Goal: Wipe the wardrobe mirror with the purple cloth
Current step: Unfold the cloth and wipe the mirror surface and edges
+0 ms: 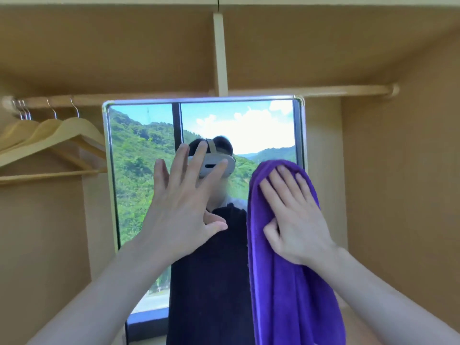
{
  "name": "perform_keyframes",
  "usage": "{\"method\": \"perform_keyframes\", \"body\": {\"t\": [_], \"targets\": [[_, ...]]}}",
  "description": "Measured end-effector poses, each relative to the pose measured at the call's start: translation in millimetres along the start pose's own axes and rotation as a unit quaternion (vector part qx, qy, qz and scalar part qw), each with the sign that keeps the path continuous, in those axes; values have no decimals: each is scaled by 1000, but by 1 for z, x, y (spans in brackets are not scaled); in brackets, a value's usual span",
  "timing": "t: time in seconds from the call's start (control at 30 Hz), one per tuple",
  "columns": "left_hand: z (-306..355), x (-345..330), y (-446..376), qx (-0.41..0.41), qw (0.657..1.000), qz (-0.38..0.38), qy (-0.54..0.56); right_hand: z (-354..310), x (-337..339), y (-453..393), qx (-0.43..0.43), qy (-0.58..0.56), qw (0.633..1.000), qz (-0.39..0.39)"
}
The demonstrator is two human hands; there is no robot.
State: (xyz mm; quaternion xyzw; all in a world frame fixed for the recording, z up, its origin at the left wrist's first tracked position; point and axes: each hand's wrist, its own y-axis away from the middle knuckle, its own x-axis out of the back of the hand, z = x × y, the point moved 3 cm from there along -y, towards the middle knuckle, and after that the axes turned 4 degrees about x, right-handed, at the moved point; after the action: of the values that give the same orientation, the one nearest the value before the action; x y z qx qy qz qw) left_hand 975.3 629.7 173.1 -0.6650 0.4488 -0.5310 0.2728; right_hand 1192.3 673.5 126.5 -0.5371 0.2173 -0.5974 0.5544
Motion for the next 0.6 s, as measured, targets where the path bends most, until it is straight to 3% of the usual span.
{"method": "perform_keyframes", "body": {"t": [0.2, 0.33, 0.4, 0.6], "targets": [[-8, 11, -44, 31, 999, -10, 23, 1, 27, -73, -66, -34, 995, 73], [-10, 7, -45, 29, 999, -4, 33, 1, 17, -55, 124, 0, 992, 10], [-11, 6, -45, 31, 999, -7, 26, 24, 24, -51, 156, 44, 987, -11], [0, 15, -51, 43, 999, -32, -6, 37, 50, -95, 19, 35, 999, 27]]}}
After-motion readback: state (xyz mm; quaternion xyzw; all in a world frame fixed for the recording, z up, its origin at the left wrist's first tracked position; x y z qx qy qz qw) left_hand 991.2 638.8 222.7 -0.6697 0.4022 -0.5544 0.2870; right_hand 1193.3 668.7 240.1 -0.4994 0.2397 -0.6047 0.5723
